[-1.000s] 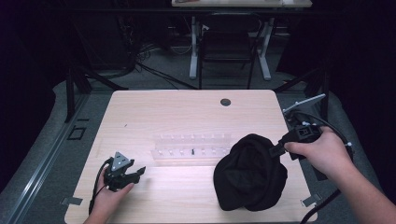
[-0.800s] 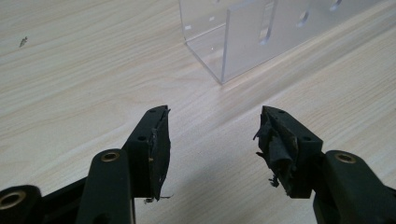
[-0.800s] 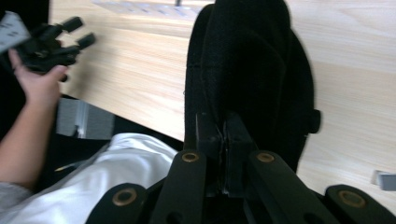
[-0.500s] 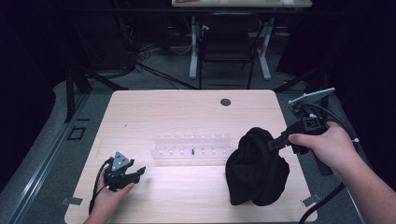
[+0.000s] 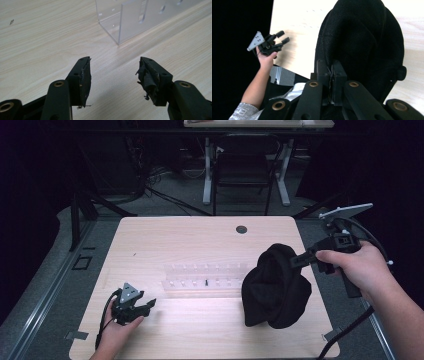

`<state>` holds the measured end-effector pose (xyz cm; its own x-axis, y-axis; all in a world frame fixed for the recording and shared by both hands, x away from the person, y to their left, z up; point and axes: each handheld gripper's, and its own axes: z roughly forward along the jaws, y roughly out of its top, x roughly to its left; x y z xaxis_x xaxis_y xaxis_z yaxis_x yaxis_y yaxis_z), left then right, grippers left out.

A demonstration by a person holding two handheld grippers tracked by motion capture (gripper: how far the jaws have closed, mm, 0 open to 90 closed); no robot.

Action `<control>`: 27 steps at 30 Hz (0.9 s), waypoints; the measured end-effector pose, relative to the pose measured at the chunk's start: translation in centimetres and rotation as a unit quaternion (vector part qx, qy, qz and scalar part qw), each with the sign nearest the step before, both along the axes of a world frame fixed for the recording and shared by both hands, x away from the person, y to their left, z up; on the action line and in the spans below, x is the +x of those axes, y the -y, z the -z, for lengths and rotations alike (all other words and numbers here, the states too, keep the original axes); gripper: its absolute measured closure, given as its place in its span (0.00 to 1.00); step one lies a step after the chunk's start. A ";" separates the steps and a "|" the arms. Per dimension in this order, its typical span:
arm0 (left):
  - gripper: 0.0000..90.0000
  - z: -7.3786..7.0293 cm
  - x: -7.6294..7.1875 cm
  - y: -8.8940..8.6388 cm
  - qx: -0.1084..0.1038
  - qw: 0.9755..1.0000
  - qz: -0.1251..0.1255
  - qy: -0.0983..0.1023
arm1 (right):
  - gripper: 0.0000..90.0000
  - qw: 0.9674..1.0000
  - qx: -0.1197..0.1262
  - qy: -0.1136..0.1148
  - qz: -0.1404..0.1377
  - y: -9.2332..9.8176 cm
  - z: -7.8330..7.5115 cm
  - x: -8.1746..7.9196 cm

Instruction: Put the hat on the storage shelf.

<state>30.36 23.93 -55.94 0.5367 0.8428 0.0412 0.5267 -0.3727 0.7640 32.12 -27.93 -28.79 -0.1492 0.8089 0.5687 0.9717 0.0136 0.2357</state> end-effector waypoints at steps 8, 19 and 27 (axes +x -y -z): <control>0.49 0.0 0.0 0.0 -0.001 1.000 0.001 0.001 | 0.98 1.000 0.019 0.008 0.006 -0.5 -1.1 0.6; 0.49 0.0 0.0 0.0 -0.001 1.000 0.002 0.001 | 0.98 0.999 0.048 0.017 0.012 -1.0 -2.0 1.8; 0.49 0.0 0.0 0.0 -0.002 1.000 0.002 0.001 | 0.98 0.994 0.102 0.027 0.008 -2.0 -2.1 3.2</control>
